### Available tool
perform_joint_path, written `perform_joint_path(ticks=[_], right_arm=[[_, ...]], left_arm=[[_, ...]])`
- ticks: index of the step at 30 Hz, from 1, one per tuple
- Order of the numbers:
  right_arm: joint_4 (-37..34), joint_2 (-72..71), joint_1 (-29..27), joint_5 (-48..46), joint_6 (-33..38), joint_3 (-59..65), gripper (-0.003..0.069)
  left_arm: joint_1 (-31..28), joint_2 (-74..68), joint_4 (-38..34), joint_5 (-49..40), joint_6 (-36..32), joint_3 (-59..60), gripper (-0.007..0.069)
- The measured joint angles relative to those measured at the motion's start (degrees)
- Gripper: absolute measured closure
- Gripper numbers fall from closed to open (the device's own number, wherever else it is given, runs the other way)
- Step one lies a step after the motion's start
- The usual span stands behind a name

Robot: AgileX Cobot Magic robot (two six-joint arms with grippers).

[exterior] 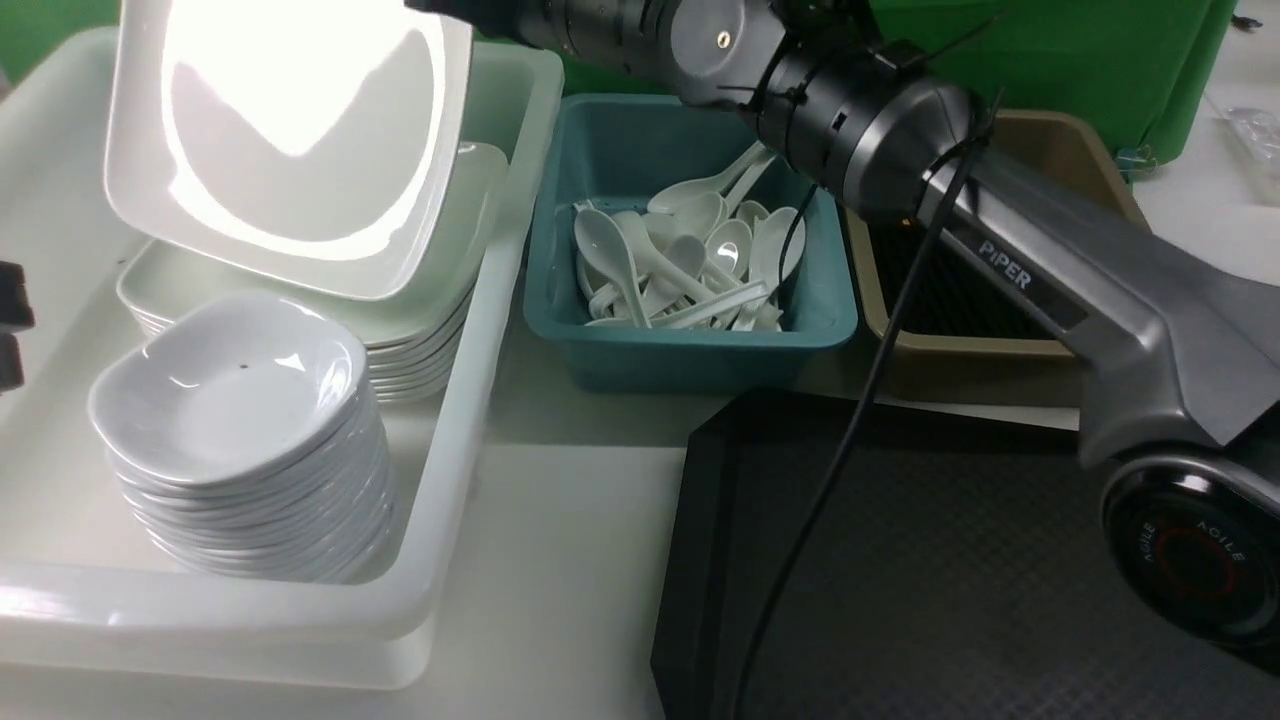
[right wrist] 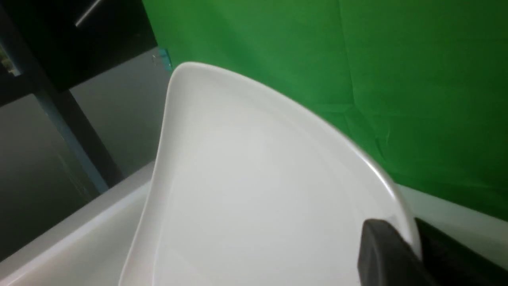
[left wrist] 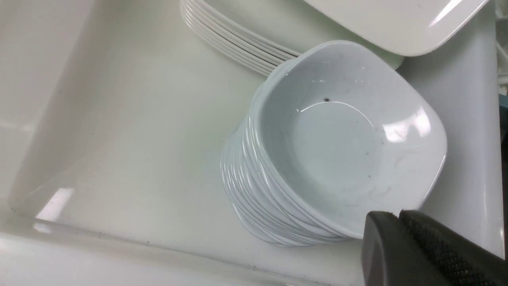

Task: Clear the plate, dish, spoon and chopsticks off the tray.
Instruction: Use the right arm to put the plate into the large storage box on the left

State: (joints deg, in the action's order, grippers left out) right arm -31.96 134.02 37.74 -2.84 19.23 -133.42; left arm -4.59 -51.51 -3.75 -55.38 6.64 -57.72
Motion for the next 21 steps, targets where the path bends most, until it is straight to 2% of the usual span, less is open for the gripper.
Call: perform_joint_path(ticks=[13, 16, 19, 21], right_arm=[[0.2, 0.5, 0.0, 0.4, 1.5, 3.1, 0.0585], [-0.1, 0.5, 0.0, 1.2, 1.5, 3.6, 0.0532], [0.0, 0.5, 0.0, 1.6, 1.5, 4.0, 0.0412], [0.0, 0.5, 0.0, 1.6, 1.5, 4.0, 0.0361]], left_arm=[[0.0, 0.0, 0.0, -0.2, -0.1, 0.0, 0.0613], [0.0, 0.0, 0.0, -0.2, -0.1, 0.0, 0.0613], [0.0, 0.0, 0.0, -0.2, -0.1, 0.0, 0.0613], [0.0, 0.0, 0.1, -0.2, -0.1, 0.0, 0.0613]])
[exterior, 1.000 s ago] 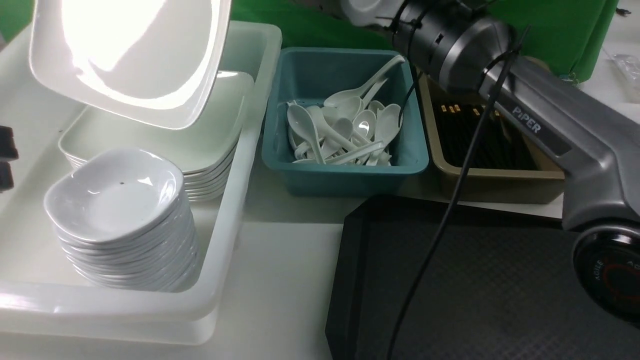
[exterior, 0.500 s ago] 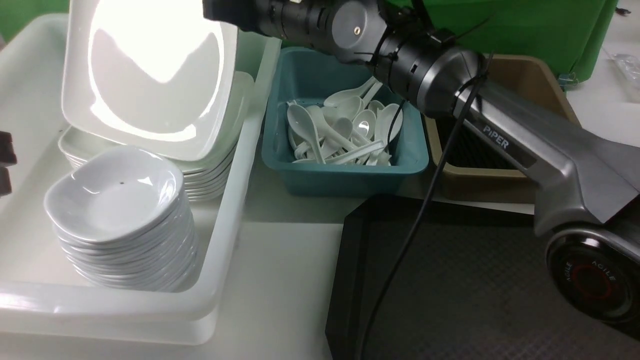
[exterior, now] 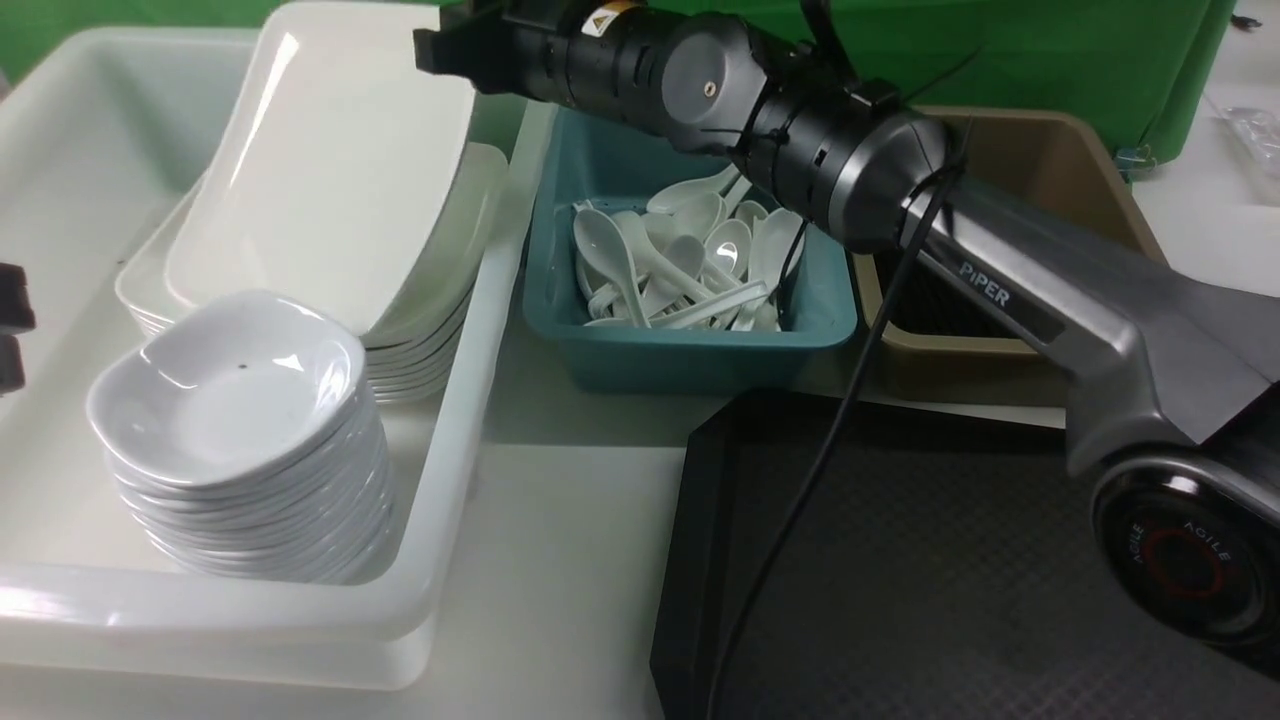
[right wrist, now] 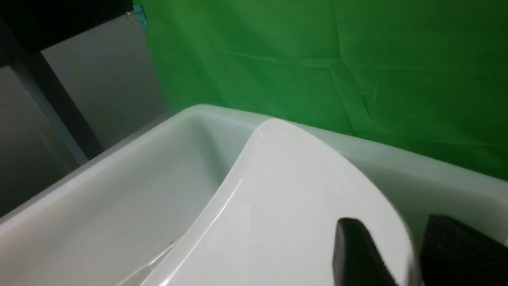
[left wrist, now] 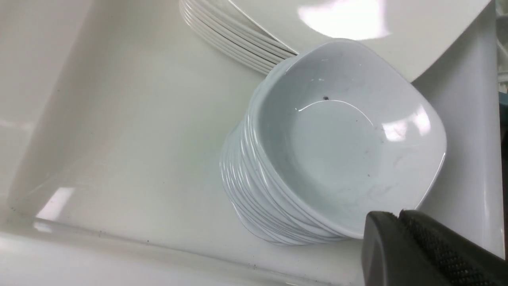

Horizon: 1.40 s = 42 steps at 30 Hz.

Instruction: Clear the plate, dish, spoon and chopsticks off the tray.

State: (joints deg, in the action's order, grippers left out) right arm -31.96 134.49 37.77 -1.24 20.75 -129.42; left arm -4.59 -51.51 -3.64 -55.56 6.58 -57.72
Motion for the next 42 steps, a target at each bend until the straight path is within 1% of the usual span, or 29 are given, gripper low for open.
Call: perform_joint_path(ticks=[1, 2, 5, 14, 16, 17, 19, 20, 22, 23, 24, 25, 26, 28, 29, 30, 31, 34, 36, 38, 42], right_arm=[[0.0, 0.0, 0.0, 0.1, 0.0, 0.0, 0.0351], [-0.1, 0.0, 0.0, 0.1, 0.0, 0.0, 0.0324], [-0.1, 0.0, 0.0, 0.1, 0.0, 0.0, 0.0307], [0.0, -0.9, 0.0, -2.3, 0.0, 0.0, 0.0303], [1.5, -2.2, 0.0, -4.5, 0.1, 0.0, 0.0327], [3.7, -3.4, -0.1, -6.5, 0.1, 0.0, 0.0363], [5.8, -4.5, -0.3, -8.7, 0.1, 0.0, 0.0400], [8.6, -6.7, -0.6, -13.1, 0.0, 0.0, 0.0477], [12.4, -10.1, -1.3, -19.2, -0.1, 0.0, 0.0578], [14.1, -11.6, -1.7, -21.8, -0.2, 0.0, 0.0600], [16.1, -14.2, -2.3, -26.7, -0.3, 0.0, 0.0621], [17.5, -15.8, -2.9, -29.6, -0.7, 0.0, 0.0627], [18.2, -16.2, -3.1, -30.3, -0.8, 0.0, 0.0628], [23.0, -21.4, -5.1, -41.0, -3.4, 0.0, 0.0635], [23.4, -21.7, -5.2, -41.8, -3.4, 0.0, 0.0635], [25.3, -23.4, -5.9, -45.7, -4.1, 0.0, 0.0636], [27.8, -25.5, -7.3, -51.3, -5.0, 0.0, 0.0636], [31.6, -28.7, -9.6, -61.9, -6.2, 0.0, 0.0636], [32.9, -30.6, -11.3, -63.6, -7.5, 1.4, 0.0636], [33.3, -32.2, -12.0, -63.6, -8.0, 3.1, 0.0636], [33.4, -36.2, -12.4, -63.6, -8.0, 10.4, 0.0636]], left_arm=[[0.0, 0.0, 0.1, 0.0, 0.0, 0.0, 0.0613], [0.0, 0.0, 0.2, 0.0, 0.0, 0.0, 0.0613], [0.0, 0.0, 0.2, 0.0, 0.0, 0.0, 0.0613], [0.0, 0.0, 0.6, 0.0, 0.0, 0.0, 0.0613], [0.0, 0.0, 0.8, 0.1, 0.0, 0.0, 0.0613], [0.0, 0.0, 0.8, 0.1, 0.0, 0.0, 0.0613], [0.0, 0.0, 0.8, 0.2, 0.0, 0.0, 0.0613], [0.0, 0.0, 0.8, 0.4, 0.0, 0.0, 0.0613], [0.0, -0.2, 1.0, 1.4, 0.7, 0.0, 0.0613], [0.0, -0.5, 1.3, 1.9, 1.1, 0.0, 0.0613], [-0.2, -1.2, 1.7, 2.3, 1.3, -0.2, 0.0613], [-0.6, -2.1, 1.9, 2.4, 1.4, -0.6, 0.0613], [-0.7, -2.3, 1.9, 2.4, 1.4, -0.8, 0.0613], [-3.1, -6.8, 1.3, 2.5, 1.5, -3.5, 0.0613], [-3.6, -7.6, 0.9, 2.6, 1.4, -4.1, 0.0613], [-4.6, -9.0, 0.2, 2.6, 0.9, -5.0, 0.0613], [-6.4, -13.0, -2.0, 2.7, -0.6, -7.7, 0.0613], [-9.6, -20.9, -8.0, 3.4, -4.0, -13.5, 0.0613], [-11.1, -27.3, -10.6, 4.1, -6.6, -18.8, 0.0613], [-11.7, -32.3, -10.9, 5.2, -7.0, -22.6, 0.0613], [-12.5, -45.6, -10.9, 11.0, -7.6, -31.9, 0.0613]])
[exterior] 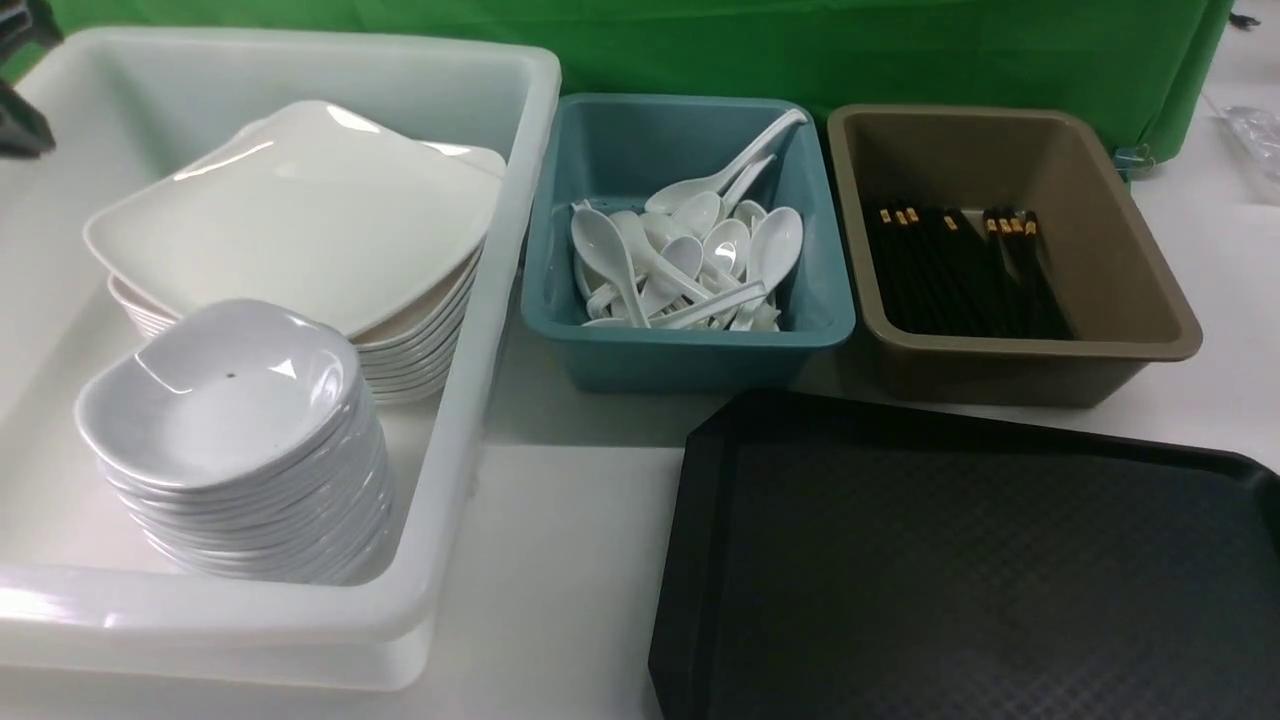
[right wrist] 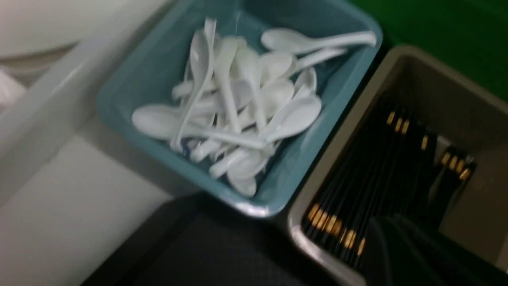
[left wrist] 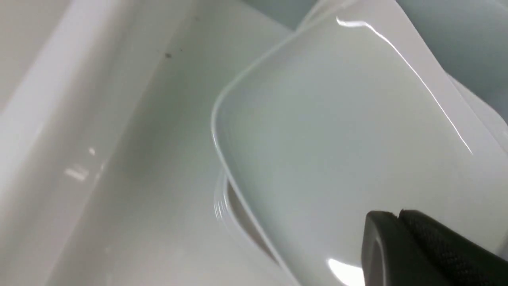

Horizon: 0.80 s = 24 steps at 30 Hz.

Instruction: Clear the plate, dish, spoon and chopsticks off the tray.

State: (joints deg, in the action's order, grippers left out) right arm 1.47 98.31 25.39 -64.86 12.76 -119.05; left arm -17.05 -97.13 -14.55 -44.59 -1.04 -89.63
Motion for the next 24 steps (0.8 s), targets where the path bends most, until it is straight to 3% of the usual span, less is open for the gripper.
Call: perform_joint_path(ticks=[7, 16, 24], right_arm=[[-0.2, -3.2, 0.0, 0.0, 1.1, 7.5, 0.0636], [-0.2, -5.2, 0.0, 0.0, 2.0, 8.0, 0.0636], [-0.2, -6.0, 0.0, 0.0, 2.4, 8.0, 0.0636]], left_arm=[[-0.1, -14.7, 2.4, 7.7, -0.5, -8.2, 0.0613], [-0.2, -22.4, 3.6, 17.0, -0.5, -8.8, 0.0613], [-0.2, -23.0, 3.8, 13.7, -0.7, -8.9, 0.0613]])
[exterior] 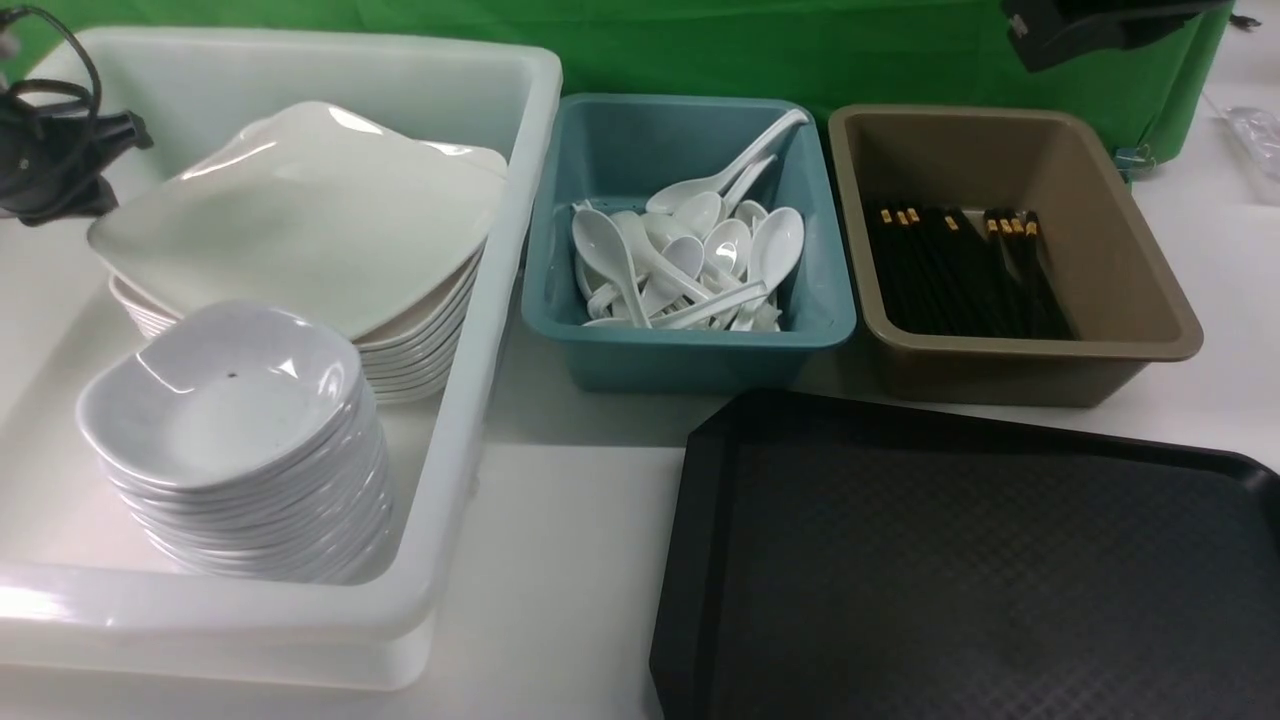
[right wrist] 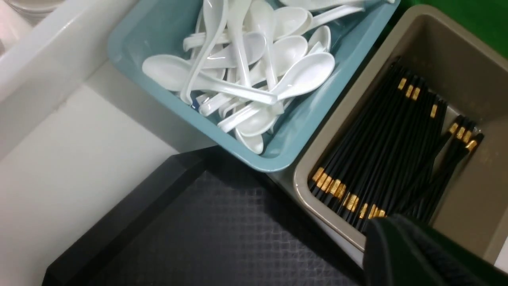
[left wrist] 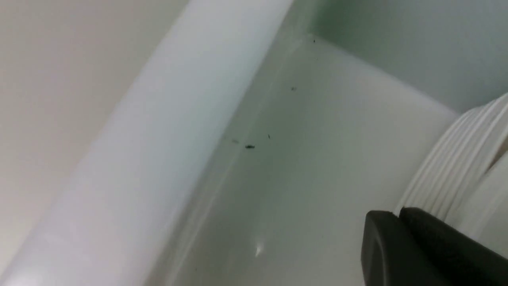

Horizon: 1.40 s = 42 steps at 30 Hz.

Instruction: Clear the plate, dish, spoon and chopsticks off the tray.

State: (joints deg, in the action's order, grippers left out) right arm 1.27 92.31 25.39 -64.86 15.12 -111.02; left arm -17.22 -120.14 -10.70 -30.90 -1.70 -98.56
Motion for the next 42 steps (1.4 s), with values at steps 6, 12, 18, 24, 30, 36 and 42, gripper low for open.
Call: perform_joint_path(ticks=[6, 12, 18, 24, 30, 36, 42], right_arm=[[0.0, -0.1, 0.0, 0.0, 0.4, 0.0, 0.0636], [0.0, -0.1, 0.0, 0.0, 0.5, 0.0, 0.0636], [6.9, -2.3, 0.0, 0.0, -2.7, 0.4, 0.0637], [14.2, -10.6, -1.7, 0.0, -8.8, 1.3, 0.0637], [15.2, -25.2, -4.7, 7.1, -14.0, 14.4, 0.0637], [15.2, -50.4, -5.2, 32.7, -22.1, 45.2, 0.0637], [15.2, -72.9, -5.2, 57.0, -25.2, 73.7, 0.0634]], left_arm=[[0.0, 0.3, 1.0, -10.9, 0.0, -0.2, 0.0613], [0.0, 5.4, 3.4, -13.3, 0.0, -0.2, 0.0613], [0.1, 14.3, 4.1, -18.2, -2.4, -0.2, 0.0613], [3.5, 29.4, -0.8, -19.2, -7.2, 5.9, 0.0613], [10.0, 46.9, -2.8, -15.0, -7.3, 18.6, 0.0613], [15.1, 67.3, -6.7, -8.2, -6.7, 41.1, 0.0613], [15.5, 87.1, -9.4, 2.7, -6.7, 62.4, 0.0613]])
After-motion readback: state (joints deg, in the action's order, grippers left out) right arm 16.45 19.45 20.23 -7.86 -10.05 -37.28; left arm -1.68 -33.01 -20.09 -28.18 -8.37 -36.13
